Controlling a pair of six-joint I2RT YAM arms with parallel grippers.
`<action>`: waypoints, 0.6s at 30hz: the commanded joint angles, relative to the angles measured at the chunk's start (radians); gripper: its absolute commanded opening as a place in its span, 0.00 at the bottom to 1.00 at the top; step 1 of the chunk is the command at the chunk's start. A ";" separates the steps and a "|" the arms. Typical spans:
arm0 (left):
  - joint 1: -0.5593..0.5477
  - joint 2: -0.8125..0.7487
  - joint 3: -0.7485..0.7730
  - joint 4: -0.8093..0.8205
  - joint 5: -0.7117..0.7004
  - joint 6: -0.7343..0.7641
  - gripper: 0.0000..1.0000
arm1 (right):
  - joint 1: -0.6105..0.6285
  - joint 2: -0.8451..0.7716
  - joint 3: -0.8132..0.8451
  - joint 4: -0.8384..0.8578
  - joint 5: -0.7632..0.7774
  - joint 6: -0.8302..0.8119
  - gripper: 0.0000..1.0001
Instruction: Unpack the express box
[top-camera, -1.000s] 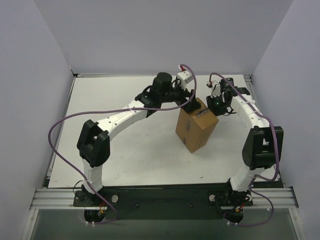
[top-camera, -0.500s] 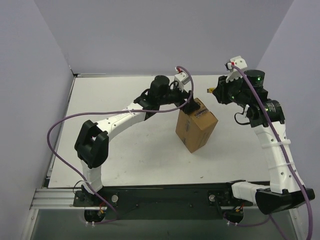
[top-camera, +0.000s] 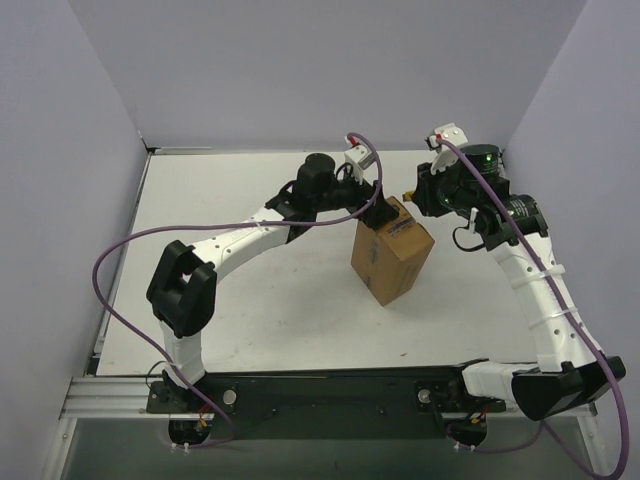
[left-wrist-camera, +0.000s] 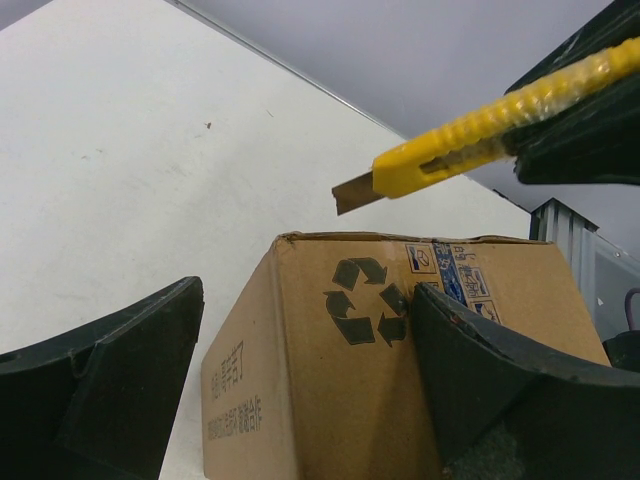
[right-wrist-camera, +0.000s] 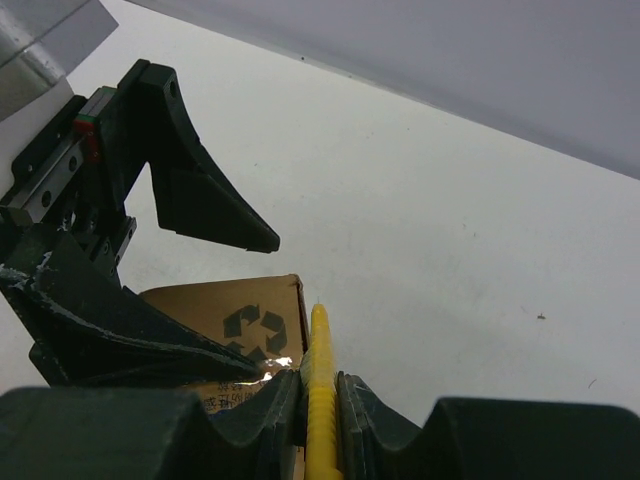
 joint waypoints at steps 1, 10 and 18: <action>0.002 0.058 -0.062 -0.181 -0.017 0.049 0.93 | 0.033 0.004 0.037 -0.007 0.047 0.002 0.00; 0.003 0.058 -0.066 -0.183 -0.023 0.051 0.93 | 0.089 -0.015 0.053 -0.019 0.086 -0.028 0.00; 0.005 0.059 -0.063 -0.178 -0.020 0.049 0.93 | 0.099 -0.026 0.056 -0.042 0.104 -0.061 0.00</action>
